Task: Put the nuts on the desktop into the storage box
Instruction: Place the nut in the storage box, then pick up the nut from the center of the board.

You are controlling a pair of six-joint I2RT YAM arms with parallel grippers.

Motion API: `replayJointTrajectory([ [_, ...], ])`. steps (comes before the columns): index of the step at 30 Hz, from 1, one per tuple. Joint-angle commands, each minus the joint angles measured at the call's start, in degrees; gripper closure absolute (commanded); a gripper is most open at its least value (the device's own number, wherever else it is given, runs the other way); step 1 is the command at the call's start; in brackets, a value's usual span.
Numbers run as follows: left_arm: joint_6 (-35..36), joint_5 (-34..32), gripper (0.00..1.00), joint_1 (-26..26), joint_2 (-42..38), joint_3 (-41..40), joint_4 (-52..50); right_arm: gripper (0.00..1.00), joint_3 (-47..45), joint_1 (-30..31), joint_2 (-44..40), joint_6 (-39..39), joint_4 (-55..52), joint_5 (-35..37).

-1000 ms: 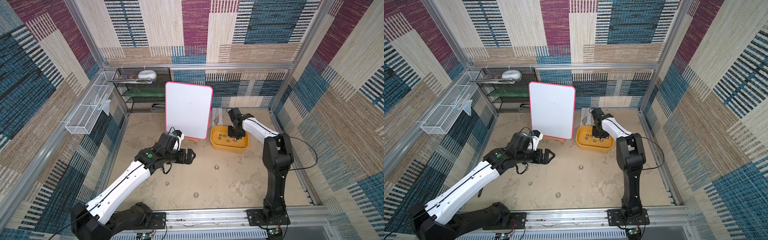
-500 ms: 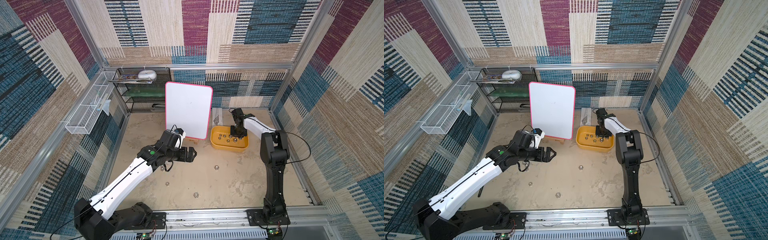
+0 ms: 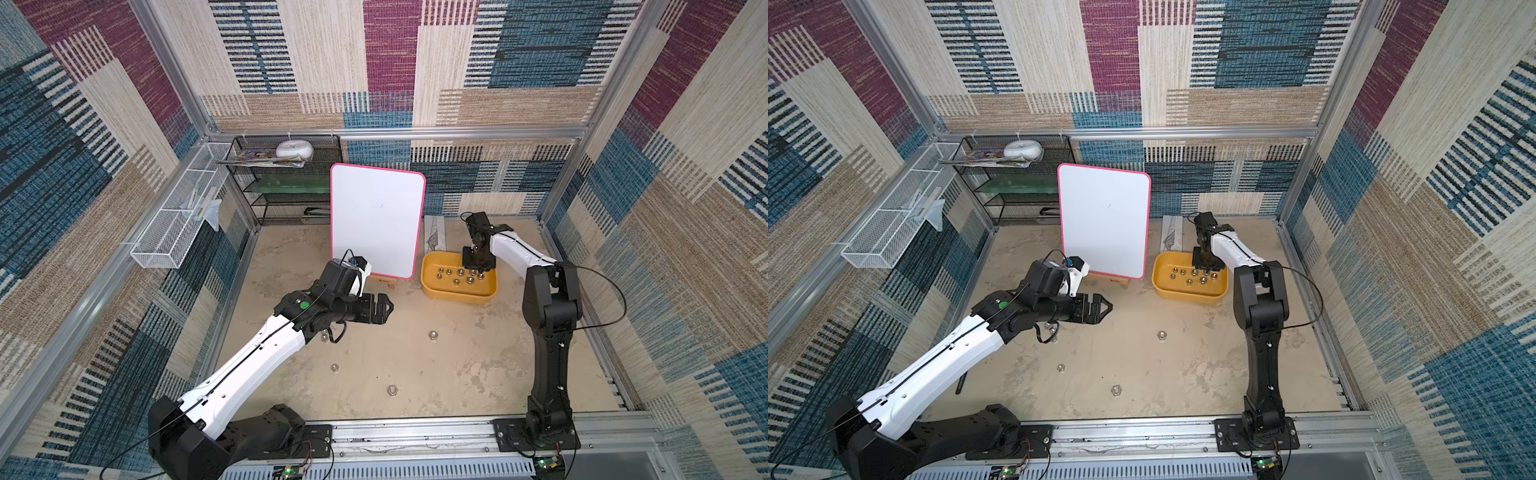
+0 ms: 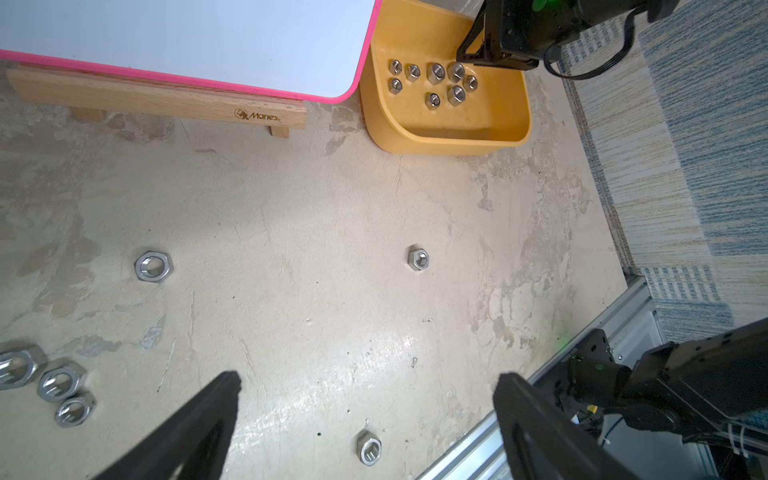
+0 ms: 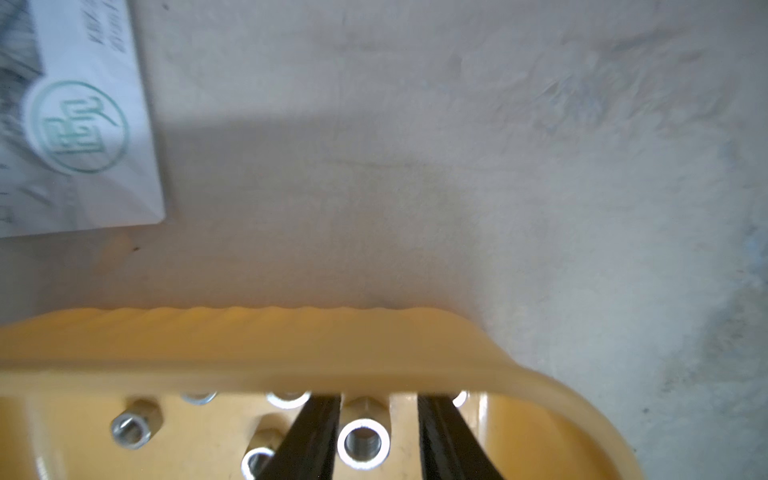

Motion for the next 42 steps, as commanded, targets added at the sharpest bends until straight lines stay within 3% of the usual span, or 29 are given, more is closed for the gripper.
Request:
replayJointTrajectory([
  [1, 0.2, -0.4, 0.0, 0.0, -0.7, -0.5, -0.7, 0.62, -1.1, 0.2, -2.6, 0.5, -1.6, -0.9],
  [11, -0.4, 0.0, 0.0, 0.0, -4.4, -3.2, -1.5, 0.6, -15.7, 5.9, -16.6, 3.4, -1.4, -2.8],
  [20, -1.0, 0.1, 0.0, 0.0, -7.9, -5.8, -2.1, 0.56, -25.8, 17.2, -25.8, 7.5, -2.7, -3.8],
  [28, -1.2, -0.1, 0.0, 0.0, -10.2, -6.8, -3.2, 0.56, -29.6, 24.5, -23.8, 4.7, -0.4, -4.8],
  [42, -1.9, -1.2, 0.0, 0.0, -13.2, -7.8, -5.6, 0.54, -30.1, 29.3, -17.9, 0.7, 1.9, -7.7],
])
